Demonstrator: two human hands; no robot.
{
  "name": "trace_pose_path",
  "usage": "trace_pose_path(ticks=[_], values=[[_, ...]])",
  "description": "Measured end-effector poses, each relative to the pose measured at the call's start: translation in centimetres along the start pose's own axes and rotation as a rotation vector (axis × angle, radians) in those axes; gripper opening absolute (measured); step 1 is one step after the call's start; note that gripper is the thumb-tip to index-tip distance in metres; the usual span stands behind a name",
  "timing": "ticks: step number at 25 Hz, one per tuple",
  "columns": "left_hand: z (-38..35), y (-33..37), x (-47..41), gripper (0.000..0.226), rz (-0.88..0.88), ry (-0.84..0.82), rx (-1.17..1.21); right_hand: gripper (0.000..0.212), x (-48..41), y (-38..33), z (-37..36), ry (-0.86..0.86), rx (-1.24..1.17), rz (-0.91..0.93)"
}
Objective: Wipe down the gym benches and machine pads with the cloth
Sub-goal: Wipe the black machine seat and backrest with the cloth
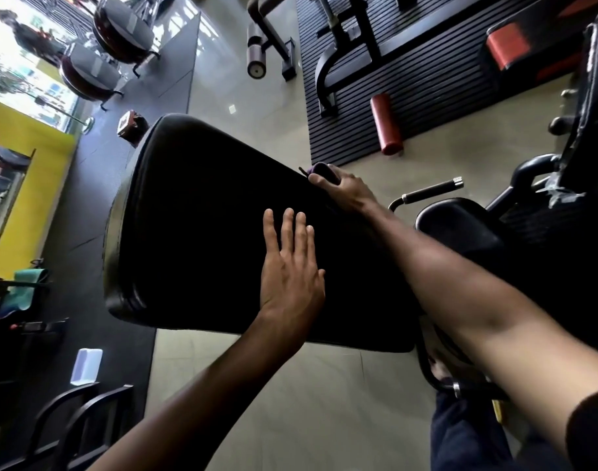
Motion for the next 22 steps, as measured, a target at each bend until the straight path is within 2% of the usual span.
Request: trace_pose_path(ticks=[3,6,8,12,14,16,18,20,22], values=[[-0.2,0.1,-0.1,0.072,-0.003,-0.001,0.015,0.054,-2.1,2.8,-0.5,-0.114,0.085,-0.086],[-0.1,0.2,-0.2,0.071,-0.015,-0.002,0.016,0.055,-3.3,5.0,-1.0,-0.115,0.133,-0.228],[-0.1,0.3,-0.2,0.071,-0.033,-0.004,0.024,0.049,-2.6,4.5,-1.1,-0.042,0.095,-0.221],[-0.5,0.6,-0.2,0.07,-0.06,-0.013,0.008,0.043,4.3,4.6,-3.1,0.209,-0.207,-0.038],[-0.5,0.8,-0.2,0.069,-0.082,-0.022,0.015,0.056,7.2,8.3,-5.2,0.276,-0.242,-0.104],[-0.6,0.9,-0.2,0.069,-0.09,-0.033,0.016,0.075,7.1,12.0,-6.1,0.249,-0.235,-0.29],[-0.8,1.1,-0.2,0.07,-0.094,-0.04,-0.003,0.085,5.0,12.9,-5.6,0.211,-0.28,-0.384],[-1.1,1.3,0.0,0.072,-0.099,-0.046,-0.02,0.068,3.8,10.8,-4.3,0.192,-0.272,-0.372],[-1.1,1.3,0.0,0.072,-0.098,-0.049,-0.02,0.053,5.2,7.3,-4.1,0.23,-0.248,-0.211]])
Point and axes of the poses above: each hand's wrist, its own x-axis away from the middle knuckle, its own z-axis out of the back of the hand, y = z × x, the point moved 6 cm from there along -x, towards the middle knuckle, and after that the axes turned 12 degrees about x, right-handed, at the moved point
